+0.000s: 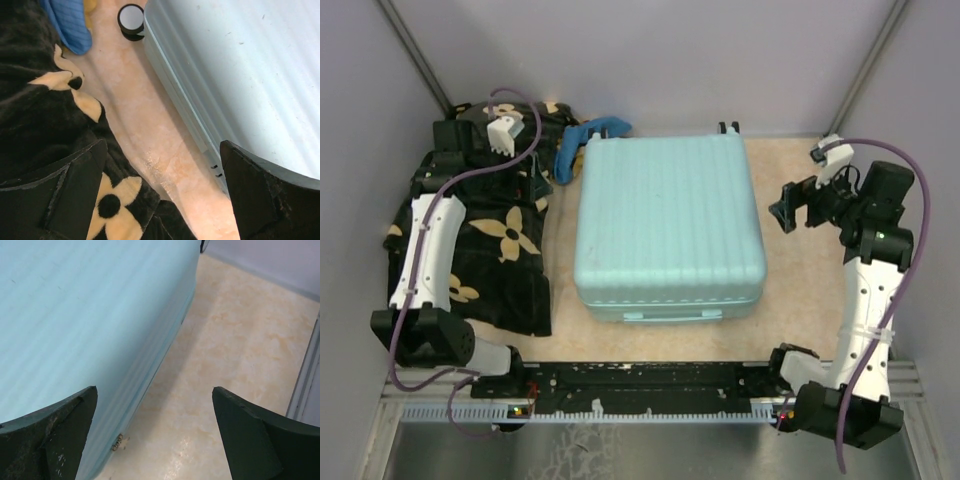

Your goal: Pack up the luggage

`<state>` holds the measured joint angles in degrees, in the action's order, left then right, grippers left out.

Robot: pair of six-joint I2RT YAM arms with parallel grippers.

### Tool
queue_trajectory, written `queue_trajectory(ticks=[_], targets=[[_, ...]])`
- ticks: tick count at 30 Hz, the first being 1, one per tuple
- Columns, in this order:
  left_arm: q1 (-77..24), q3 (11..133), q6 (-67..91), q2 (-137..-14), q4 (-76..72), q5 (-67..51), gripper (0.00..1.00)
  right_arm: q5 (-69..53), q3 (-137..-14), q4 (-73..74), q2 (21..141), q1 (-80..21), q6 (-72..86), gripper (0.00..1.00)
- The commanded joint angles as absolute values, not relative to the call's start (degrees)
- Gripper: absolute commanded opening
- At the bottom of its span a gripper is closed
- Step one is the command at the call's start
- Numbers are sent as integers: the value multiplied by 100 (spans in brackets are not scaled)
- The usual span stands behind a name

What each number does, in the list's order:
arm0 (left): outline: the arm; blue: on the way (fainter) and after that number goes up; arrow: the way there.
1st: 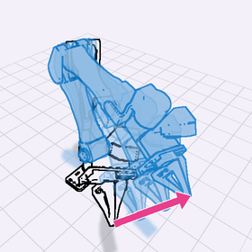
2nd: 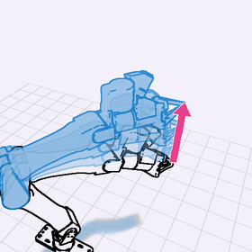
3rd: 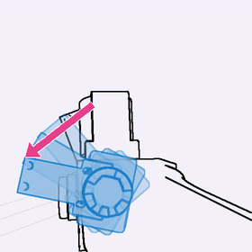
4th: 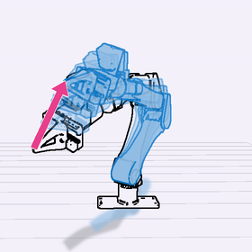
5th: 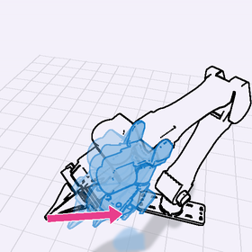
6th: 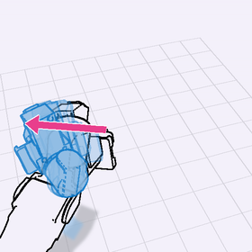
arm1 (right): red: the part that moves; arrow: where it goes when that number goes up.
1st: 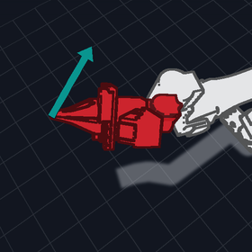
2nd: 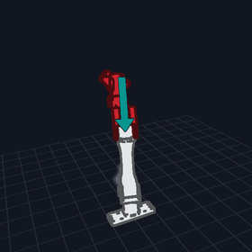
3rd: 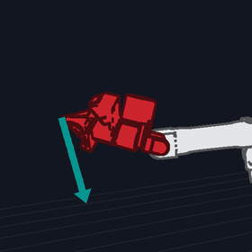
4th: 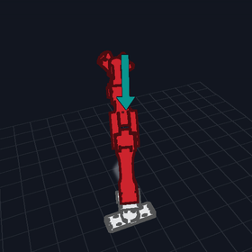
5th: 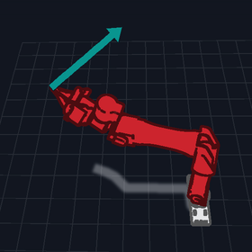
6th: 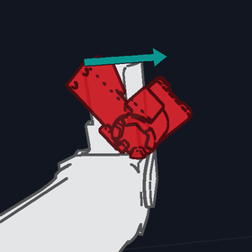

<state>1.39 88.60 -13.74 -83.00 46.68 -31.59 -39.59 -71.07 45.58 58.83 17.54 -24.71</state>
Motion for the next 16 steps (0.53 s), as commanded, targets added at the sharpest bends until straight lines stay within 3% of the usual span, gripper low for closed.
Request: queue_trajectory(ticks=[1,16], targets=[[163,8881,-1389,-7692,4931,-2823,100,-4290,-7891,4867,5541,1792,-1700,99],[96,7441,-1385,-5978,4907,-2153,100,-4843,-7165,4929,4232,1792,-804,99]])
